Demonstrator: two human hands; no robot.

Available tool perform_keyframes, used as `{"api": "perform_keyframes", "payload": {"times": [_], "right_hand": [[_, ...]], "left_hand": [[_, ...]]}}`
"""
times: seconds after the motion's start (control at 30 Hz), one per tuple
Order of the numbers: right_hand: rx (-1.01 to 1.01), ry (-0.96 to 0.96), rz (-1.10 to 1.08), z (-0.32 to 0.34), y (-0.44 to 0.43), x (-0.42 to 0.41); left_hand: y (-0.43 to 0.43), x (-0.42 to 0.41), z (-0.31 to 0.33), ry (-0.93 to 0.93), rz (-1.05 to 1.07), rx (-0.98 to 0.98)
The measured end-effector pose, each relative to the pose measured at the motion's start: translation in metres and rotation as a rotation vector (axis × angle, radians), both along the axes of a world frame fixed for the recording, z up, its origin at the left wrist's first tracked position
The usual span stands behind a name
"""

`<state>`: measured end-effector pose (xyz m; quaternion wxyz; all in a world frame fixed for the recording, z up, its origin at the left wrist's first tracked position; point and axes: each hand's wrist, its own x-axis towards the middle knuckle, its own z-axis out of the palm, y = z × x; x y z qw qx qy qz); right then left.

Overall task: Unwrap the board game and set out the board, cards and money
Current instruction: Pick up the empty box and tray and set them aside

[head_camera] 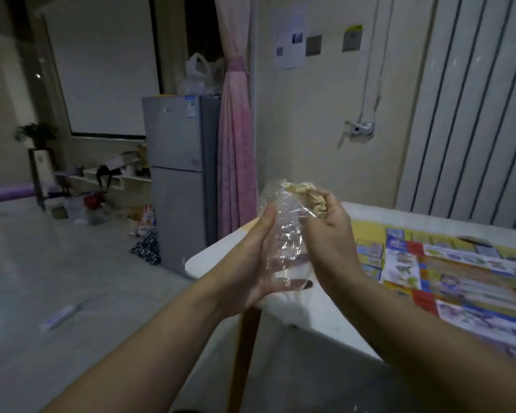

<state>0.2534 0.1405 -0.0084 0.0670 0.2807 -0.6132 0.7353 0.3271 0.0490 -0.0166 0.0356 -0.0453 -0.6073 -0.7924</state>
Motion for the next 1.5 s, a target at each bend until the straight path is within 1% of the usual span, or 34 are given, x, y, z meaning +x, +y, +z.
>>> {"api": "perform_keyframes", "payload": {"times": [0.07,0.13,0.2,0.27,0.3,0.37,0.47,0.53,0.6,0.63,0.67,0.7,0.73,0.77,0.83,0.87,0.9,1.0,1.07,1.13,1.17,1.2,1.23,1.27,1.33,1.37,1.4,1.43,1.5], "right_hand": [[0.167,0.135,-0.012,-0.027,-0.008,0.019],[0.305,0.255,0.095,-0.052,-0.015,0.037],[0.479,0.385,0.178,-0.077,-0.020,0.053],[0.709,0.594,0.154,-0.102,-0.024,0.061],[0.805,0.666,0.137,-0.113,-0.026,0.063],[0.919,0.682,0.205,-0.127,-0.029,0.067],[0.912,0.588,0.435,-0.143,-0.034,0.070],[0.862,0.464,0.497,-0.153,-0.036,0.072],[0.785,0.272,0.516,-0.160,-0.038,0.077],[0.691,0.173,0.498,-0.163,-0.038,0.079],[0.590,0.089,0.450,-0.165,-0.038,0.079],[0.532,0.030,0.382,-0.166,-0.039,0.078],[0.547,-0.018,0.348,-0.167,-0.039,0.074],[0.609,-0.086,0.386,-0.166,-0.039,0.070],[0.717,-0.282,0.609,-0.164,-0.041,0.067],[0.717,-0.346,0.702,-0.167,-0.044,0.068],[0.710,-0.316,0.722,-0.171,-0.047,0.070],[0.718,0.007,0.575,-0.189,-0.055,0.080],[0.841,0.238,0.543,-0.201,-0.054,0.085],[0.998,0.463,0.529,-0.214,-0.049,0.087],[1.029,0.558,0.506,-0.219,-0.047,0.087],[1.019,0.645,0.468,-0.224,-0.047,0.085],[0.984,0.702,0.432,-0.229,-0.047,0.082],[0.952,0.718,0.399,-0.232,-0.048,0.078],[0.951,0.675,0.326,-0.235,-0.050,0.067],[0.963,0.632,0.295,-0.235,-0.051,0.062],[0.964,0.575,0.275,-0.234,-0.052,0.057],[0.963,0.517,0.274,-0.233,-0.053,0.053],[0.996,0.452,0.318,-0.233,-0.057,0.050]], "left_hand": [[-0.005,0.018,-0.017,-0.023,-0.016,0.158],[-0.015,0.034,-0.038,-0.049,-0.015,0.282],[-0.029,0.045,-0.063,-0.087,0.024,0.376],[-0.044,0.052,-0.092,-0.138,0.107,0.425],[-0.048,0.057,-0.105,-0.163,0.145,0.446],[-0.054,0.065,-0.129,-0.208,0.205,0.519],[-0.055,0.080,-0.154,-0.260,0.265,0.590],[-0.059,0.085,-0.166,-0.299,0.304,0.589],[-0.065,0.089,-0.174,-0.326,0.322,0.578],[-0.069,0.090,-0.178,-0.342,0.326,0.565],[-0.073,0.091,-0.182,-0.359,0.325,0.553],[-0.077,0.093,-0.185,-0.372,0.314,0.541],[-0.080,0.095,-0.188,-0.384,0.303,0.529],[-0.081,0.097,-0.191,-0.384,0.288,0.513],[-0.085,0.101,-0.200,-0.371,0.262,0.482],[-0.085,0.102,-0.203,-0.371,0.252,0.474],[-0.086,0.100,-0.208,-0.386,0.253,0.480],[-0.091,0.091,-0.221,-0.447,0.238,0.561],[-0.093,0.087,-0.228,-0.494,0.245,0.594],[-0.094,0.083,-0.239,-0.506,0.262,0.673],[-0.093,0.083,-0.242,-0.499,0.279,0.711],[-0.092,0.082,-0.245,-0.495,0.292,0.717],[-0.092,0.081,-0.246,-0.492,0.289,0.715],[-0.091,0.081,-0.244,-0.476,0.267,0.712],[-0.093,0.083,-0.240,-0.488,0.198,0.751],[-0.094,0.085,-0.235,-0.508,0.164,0.703],[-0.096,0.087,-0.234,-0.512,0.172,0.558],[-0.097,0.090,-0.235,-0.493,0.220,0.295],[-0.101,0.099,-0.240,-0.421,0.364,-0.489]]}}
